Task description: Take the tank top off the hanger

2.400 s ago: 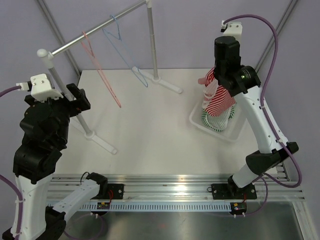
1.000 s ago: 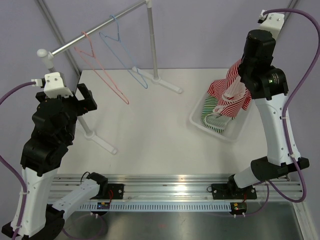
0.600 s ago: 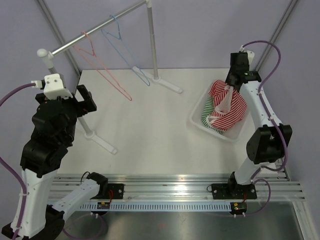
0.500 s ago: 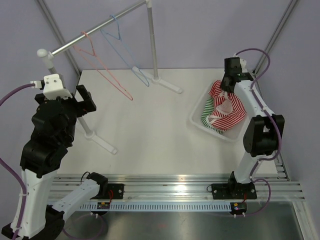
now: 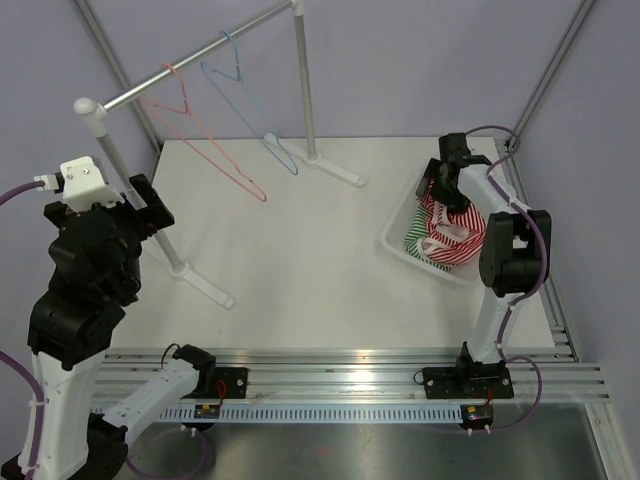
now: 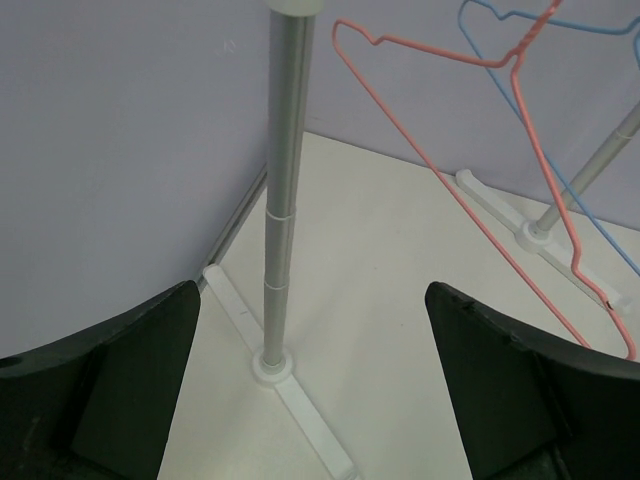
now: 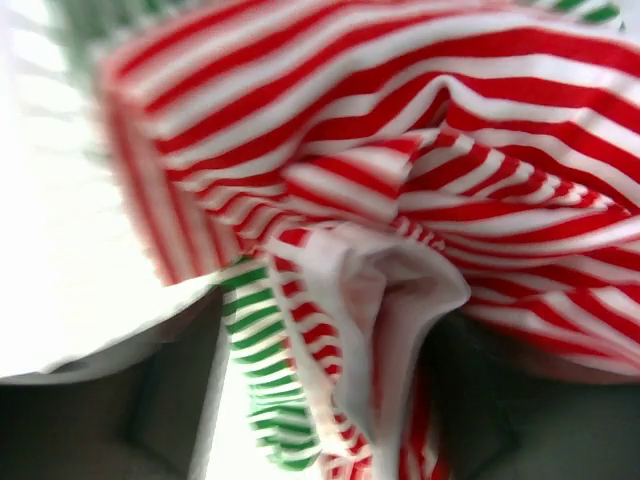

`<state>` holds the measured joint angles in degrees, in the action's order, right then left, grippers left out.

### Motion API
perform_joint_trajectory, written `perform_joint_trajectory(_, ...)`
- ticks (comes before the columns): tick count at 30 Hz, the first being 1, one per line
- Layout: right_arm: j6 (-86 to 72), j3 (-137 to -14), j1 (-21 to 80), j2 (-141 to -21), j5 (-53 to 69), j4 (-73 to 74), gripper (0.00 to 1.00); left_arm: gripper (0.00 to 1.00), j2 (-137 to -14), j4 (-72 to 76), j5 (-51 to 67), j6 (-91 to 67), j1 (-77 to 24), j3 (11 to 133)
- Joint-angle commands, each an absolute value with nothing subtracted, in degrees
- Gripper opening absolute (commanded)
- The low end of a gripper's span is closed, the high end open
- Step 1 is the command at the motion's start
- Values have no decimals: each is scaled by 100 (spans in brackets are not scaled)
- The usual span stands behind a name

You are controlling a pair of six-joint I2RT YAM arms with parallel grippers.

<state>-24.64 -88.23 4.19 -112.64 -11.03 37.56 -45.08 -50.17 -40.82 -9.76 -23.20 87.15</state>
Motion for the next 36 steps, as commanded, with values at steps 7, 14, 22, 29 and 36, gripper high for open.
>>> perform_joint_trajectory(7,-2084,-10125,404,-9766,-1055,4614,100,99,-4596,-4983,-4439,-1414,-2329,8060)
perform_joint_trajectory(14,-1118,-9896,720,-8072,-896,4737,99,99,-4956,-5211,-3684,-1626,-2145,7945)
perform_joint_trajectory(22,-967,-9695,1046,-6674,-1142,5844,100,99,-4703,-4843,-3111,-1336,-2048,7401)
perform_joint_trajectory(29,-580,-8782,1046,-5424,-1151,6073,99,99,-4325,-4896,-3129,-1178,-2039,7128)
perform_joint_trajectory(36,-413,-8096,1046,-4922,-1406,6328,99,99,-3982,-4948,-3252,-950,-2039,6944)
